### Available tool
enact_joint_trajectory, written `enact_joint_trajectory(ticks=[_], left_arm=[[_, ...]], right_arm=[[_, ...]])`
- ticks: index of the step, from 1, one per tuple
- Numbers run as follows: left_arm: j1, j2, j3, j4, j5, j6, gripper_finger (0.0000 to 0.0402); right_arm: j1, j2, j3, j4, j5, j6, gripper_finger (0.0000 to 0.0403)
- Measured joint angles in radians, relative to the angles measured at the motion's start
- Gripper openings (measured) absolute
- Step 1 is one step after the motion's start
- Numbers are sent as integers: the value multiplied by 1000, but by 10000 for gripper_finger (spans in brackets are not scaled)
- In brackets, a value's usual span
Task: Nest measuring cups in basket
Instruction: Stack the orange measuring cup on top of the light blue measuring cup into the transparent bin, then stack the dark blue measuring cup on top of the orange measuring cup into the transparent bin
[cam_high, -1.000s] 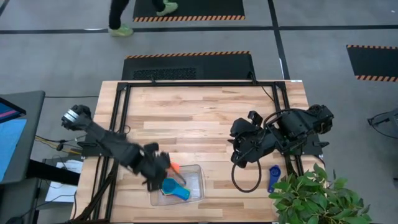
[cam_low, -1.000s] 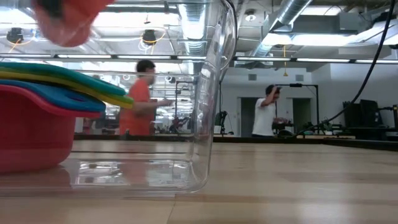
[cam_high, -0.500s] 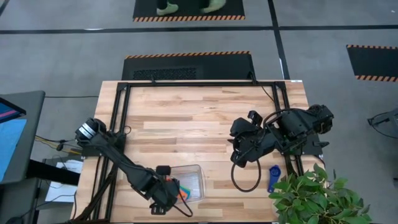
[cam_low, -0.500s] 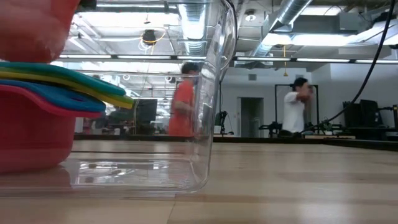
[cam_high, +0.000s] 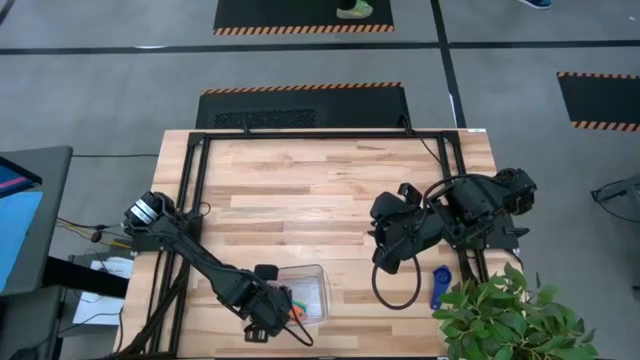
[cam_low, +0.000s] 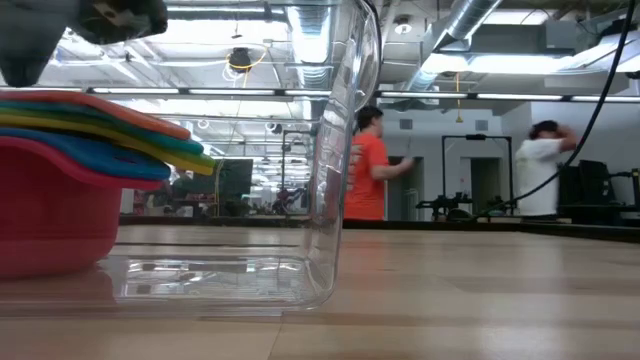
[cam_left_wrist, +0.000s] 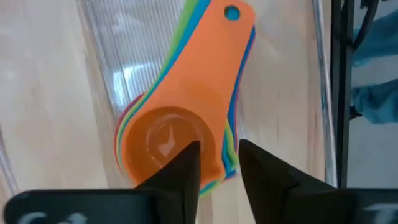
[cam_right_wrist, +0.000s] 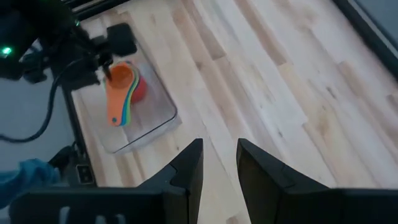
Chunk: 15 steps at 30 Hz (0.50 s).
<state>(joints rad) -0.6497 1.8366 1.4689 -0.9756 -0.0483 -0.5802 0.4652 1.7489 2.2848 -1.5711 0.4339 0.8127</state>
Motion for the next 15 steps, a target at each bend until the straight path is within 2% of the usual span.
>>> enact_joint_trajectory(ticks=[3, 5, 7, 11, 13, 15], left_arm=[[12, -8, 26, -92, -5, 19, 113], [19, -11, 86, -206, -50, 46, 117], [20, -13, 158, -362, -128, 61, 117], [5, -23, 262, -589, -328, 33, 117], [-9, -57, 262, -590, -391, 28, 116], [-22, -102, 238, -567, -398, 22, 116]], right_arm=[[-1, 0, 0, 0, -37, -29, 120], [-14, 7, 1, 1, -80, -55, 120], [-25, 10, -1, 1, -131, -20, 120], [-29, 5, -67, 0, -140, 102, 120], [-19, 4, -129, 1, -137, 150, 120], [-18, -1, -202, 0, -129, 201, 120]])
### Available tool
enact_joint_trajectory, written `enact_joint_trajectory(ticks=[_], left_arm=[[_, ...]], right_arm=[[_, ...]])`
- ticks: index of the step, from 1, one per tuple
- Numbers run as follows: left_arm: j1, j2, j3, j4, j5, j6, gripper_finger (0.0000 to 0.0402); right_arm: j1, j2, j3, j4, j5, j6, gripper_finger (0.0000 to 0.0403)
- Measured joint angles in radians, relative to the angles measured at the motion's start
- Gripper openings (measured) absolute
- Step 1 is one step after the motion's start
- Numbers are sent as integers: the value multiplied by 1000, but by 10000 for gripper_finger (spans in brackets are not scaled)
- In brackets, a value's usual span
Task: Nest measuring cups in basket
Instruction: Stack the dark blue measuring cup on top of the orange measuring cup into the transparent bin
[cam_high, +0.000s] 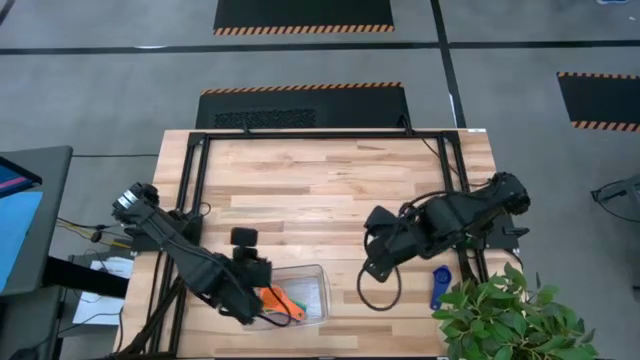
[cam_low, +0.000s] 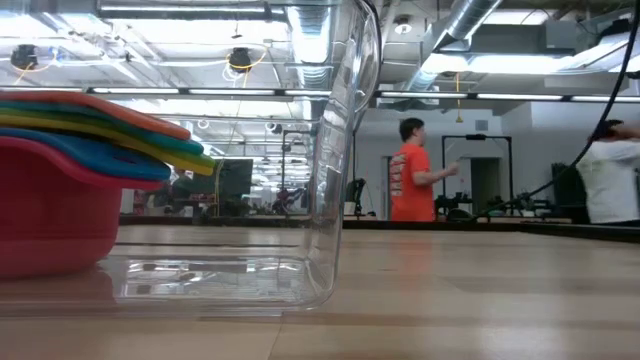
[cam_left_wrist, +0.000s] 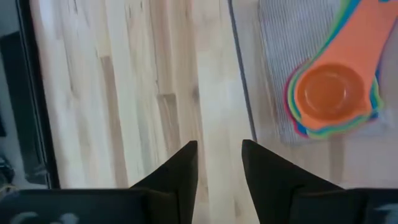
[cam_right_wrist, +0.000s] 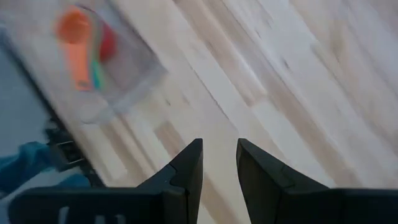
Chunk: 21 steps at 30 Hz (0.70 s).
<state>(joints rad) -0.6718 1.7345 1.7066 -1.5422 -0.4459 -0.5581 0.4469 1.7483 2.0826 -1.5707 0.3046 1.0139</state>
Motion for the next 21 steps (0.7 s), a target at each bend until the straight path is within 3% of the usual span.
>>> enact_joint_trajectory(ticks=[4, 13, 21], left_arm=[[-20, -74, -66, -9, 4, -43, 116], [-49, -255, -325, 101, 24, -76, 116], [-52, -354, -423, 178, 35, -23, 116]], right_arm=[[-22, -13, -185, 0, -45, 124, 120], [-13, -65, -616, 3, -358, 447, 120], [83, -61, -780, 139, -454, 688, 144]])
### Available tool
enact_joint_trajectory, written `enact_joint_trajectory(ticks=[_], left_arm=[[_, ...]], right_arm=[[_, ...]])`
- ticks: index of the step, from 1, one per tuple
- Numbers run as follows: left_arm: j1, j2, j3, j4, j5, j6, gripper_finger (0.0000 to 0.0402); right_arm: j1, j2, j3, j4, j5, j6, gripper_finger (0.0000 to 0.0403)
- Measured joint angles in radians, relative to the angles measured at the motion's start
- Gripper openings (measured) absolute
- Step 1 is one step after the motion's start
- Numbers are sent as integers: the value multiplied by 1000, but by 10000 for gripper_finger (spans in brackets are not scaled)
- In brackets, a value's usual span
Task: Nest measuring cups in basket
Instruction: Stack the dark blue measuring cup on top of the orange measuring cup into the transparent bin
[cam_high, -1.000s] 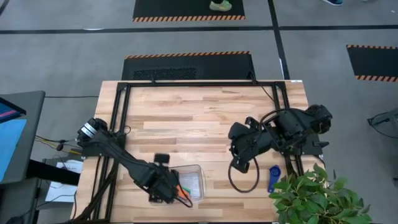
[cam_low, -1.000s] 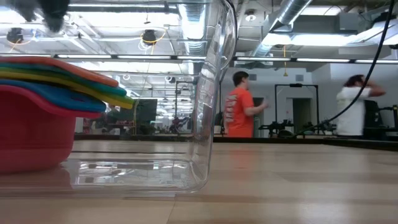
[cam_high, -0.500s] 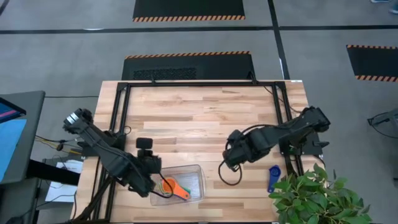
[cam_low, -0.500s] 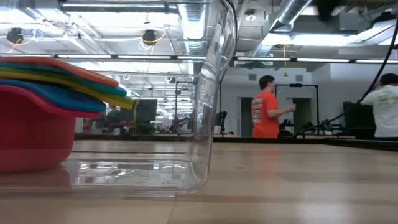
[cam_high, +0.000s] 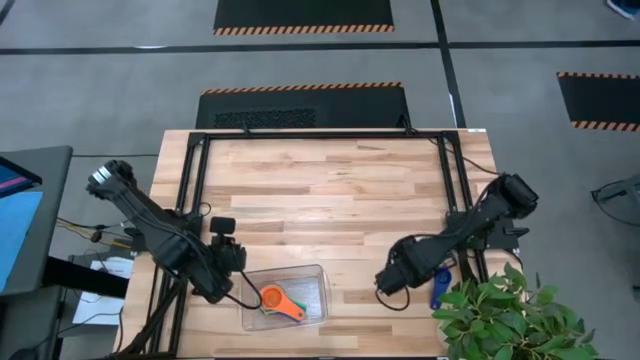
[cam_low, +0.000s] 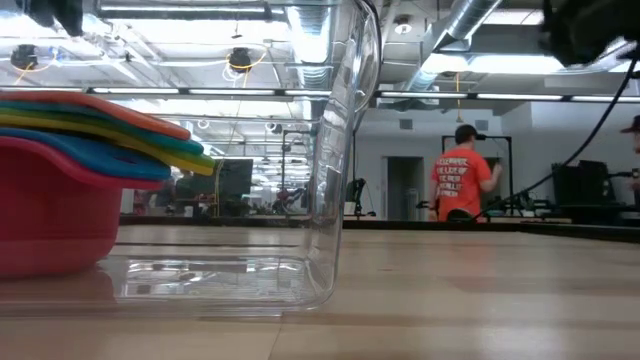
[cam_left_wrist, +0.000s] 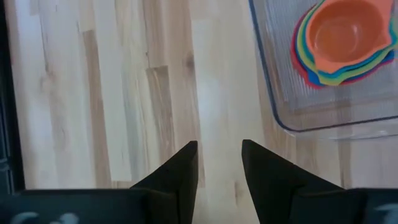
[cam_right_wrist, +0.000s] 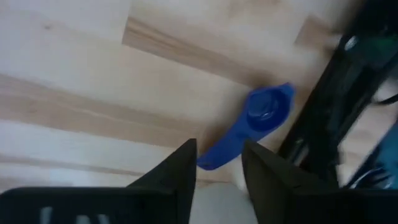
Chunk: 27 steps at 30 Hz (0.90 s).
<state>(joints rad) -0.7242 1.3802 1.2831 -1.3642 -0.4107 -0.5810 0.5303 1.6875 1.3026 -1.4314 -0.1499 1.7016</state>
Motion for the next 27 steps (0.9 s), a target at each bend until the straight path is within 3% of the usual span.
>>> enact_joint_trajectory(ticks=[10, 21, 27], left_arm=[[0, -15, 0, 2, 3, 64, 116], [0, -15, 0, 1, 6, 64, 116], [0, -15, 0, 1, 12, 64, 116]], right_arm=[[107, 1, -129, 92, -11, 344, 254], [145, 1, -271, 231, -38, 525, 248], [154, 3, -344, 346, -51, 533, 245]])
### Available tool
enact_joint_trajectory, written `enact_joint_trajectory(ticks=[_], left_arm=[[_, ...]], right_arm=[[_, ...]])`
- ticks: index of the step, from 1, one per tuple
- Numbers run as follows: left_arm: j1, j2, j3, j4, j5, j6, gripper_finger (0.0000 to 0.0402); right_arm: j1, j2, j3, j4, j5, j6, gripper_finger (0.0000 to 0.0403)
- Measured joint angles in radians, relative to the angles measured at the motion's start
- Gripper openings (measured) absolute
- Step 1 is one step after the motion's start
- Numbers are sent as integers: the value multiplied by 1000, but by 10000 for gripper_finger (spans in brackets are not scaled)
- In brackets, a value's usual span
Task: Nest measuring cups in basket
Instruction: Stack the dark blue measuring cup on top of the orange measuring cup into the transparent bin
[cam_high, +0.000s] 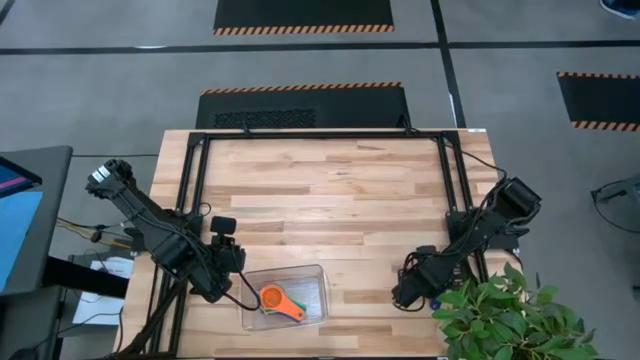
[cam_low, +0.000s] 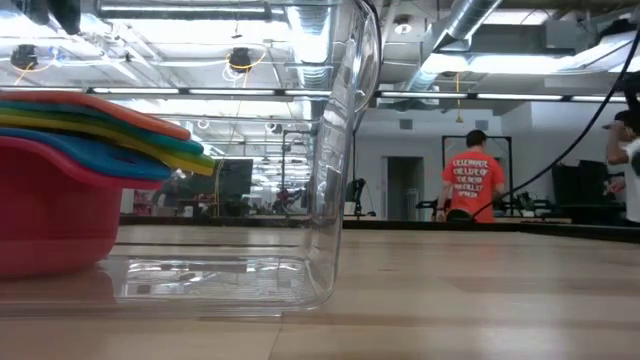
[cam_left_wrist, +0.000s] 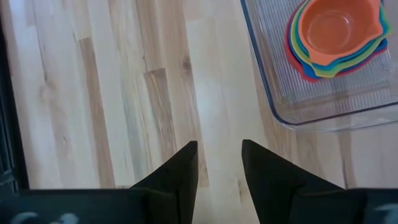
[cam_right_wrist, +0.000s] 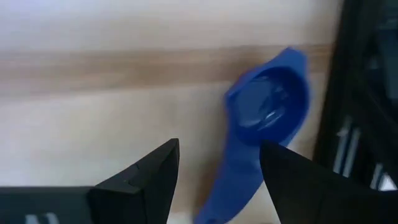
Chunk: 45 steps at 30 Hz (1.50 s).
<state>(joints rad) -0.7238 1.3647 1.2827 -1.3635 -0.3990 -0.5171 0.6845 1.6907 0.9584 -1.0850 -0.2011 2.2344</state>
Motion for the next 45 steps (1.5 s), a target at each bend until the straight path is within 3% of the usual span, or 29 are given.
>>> enact_joint_trajectory(ticks=[8, 16, 21, 27, 32, 35, 39, 45], left_arm=[[0, 0, 0, -2, 30, -4, 116], [1, 0, 0, -3, 40, -24, 116], [1, 0, 0, -3, 55, -30, 116], [1, 0, 0, -3, 55, -68, 116], [1, 0, 0, -10, 54, -63, 116], [1, 1, 0, -10, 52, -62, 116], [1, 1, 0, -31, 51, -61, 116], [-8, 1, 0, -106, 50, -108, 116]], right_arm=[[3, 16, -68, 9, -16, 42, 244], [1, 4, -155, 158, -19, 39, 230], [-7, 9, -153, 141, -9, 32, 165], [-8, 11, -153, 177, 23, -23, 26], [-36, 10, -136, 156, 26, -52, 11], [-74, -5, -88, 150, 132, -131, 10], [-136, -43, 12, 166, 377, -263, 8], [-237, -92, 213, 168, 643, -592, 8]])
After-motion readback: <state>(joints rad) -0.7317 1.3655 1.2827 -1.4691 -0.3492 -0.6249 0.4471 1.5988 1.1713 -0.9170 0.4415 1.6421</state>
